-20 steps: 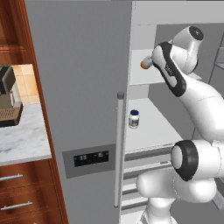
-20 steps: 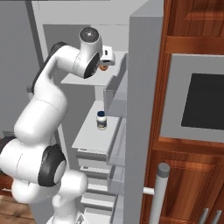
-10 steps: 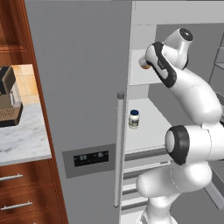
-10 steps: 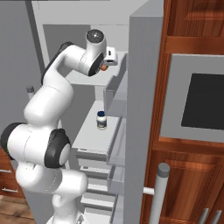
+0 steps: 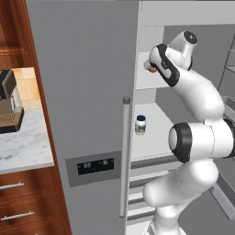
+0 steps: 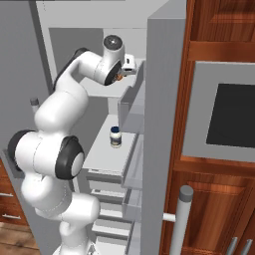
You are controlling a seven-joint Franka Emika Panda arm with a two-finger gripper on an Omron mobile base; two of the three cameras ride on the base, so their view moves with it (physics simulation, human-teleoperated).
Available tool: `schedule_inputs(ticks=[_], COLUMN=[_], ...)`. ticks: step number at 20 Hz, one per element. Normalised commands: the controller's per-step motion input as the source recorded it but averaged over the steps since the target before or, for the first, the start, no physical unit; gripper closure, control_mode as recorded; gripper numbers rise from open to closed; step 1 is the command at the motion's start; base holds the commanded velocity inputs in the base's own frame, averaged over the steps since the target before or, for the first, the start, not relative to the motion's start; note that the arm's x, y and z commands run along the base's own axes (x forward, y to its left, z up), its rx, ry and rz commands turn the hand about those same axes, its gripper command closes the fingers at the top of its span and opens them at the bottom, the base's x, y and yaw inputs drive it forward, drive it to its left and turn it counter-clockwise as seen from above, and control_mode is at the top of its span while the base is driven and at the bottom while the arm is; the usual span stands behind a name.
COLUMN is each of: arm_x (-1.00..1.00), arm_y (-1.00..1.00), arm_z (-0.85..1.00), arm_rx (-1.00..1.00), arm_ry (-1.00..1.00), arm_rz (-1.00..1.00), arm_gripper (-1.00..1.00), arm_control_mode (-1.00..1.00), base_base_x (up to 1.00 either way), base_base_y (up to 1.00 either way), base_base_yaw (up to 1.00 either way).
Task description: Pick the egg and butter from the fridge and place them by the bowl for mixing.
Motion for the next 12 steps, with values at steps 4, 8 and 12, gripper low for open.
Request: schedule_inputs(ticks=[4,8,12], arm_x=[0.31,0.35,0.26], arm_y=[-0.01,0.0,0.0], arm_z=[-0.09,-0.08,-0.09], arm_rx=[0.0,0.0,0.0], arm_ry=[0.0,0.0,0.01], arm_rz=[0.0,0.0,0.0], arm_gripper=[-1.0,-1.0,-1.0], arm_control_mode=[-1.0,-1.0,-1.0], base_base_x=[0.0,0.0,0.0], base_base_y=[0.0,0.0,0.0], base_base_yaw=[0.0,0.0,0.0])
